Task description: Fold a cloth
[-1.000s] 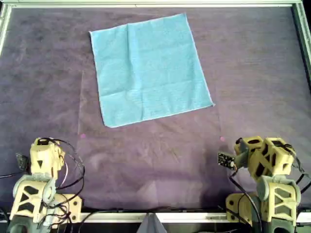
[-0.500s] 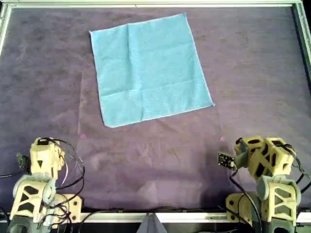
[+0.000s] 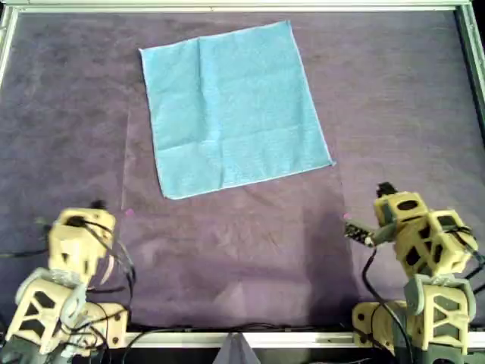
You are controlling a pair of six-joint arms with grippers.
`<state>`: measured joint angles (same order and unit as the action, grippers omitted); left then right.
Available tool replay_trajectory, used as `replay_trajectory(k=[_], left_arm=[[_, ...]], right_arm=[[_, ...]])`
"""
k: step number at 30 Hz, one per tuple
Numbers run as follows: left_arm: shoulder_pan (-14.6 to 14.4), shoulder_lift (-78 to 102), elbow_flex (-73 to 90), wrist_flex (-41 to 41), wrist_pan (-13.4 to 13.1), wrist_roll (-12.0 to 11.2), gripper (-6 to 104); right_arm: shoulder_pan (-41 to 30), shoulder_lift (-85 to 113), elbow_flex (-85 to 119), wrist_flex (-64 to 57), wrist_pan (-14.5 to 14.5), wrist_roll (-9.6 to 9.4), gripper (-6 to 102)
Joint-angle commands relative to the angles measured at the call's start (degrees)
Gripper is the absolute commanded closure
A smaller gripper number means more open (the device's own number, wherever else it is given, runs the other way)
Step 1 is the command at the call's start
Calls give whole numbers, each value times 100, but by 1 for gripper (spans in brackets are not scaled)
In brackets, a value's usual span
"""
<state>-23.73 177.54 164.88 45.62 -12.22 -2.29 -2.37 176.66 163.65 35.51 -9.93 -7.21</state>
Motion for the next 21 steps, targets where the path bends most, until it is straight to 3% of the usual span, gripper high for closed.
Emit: replay_trajectory(k=[1, 11, 21], left_arm=[[-554, 35, -360, -114, 0, -26, 25], [-562, -431, -510, -114, 9, -35, 25], [-642, -4939, -3278, -114, 26, -229, 24]], right_arm=[[211, 220, -387, -272, -44, 35, 46], [1327, -519, -510, -272, 35, 53, 41], [1397, -4131, -2795, -281, -62, 53, 41]])
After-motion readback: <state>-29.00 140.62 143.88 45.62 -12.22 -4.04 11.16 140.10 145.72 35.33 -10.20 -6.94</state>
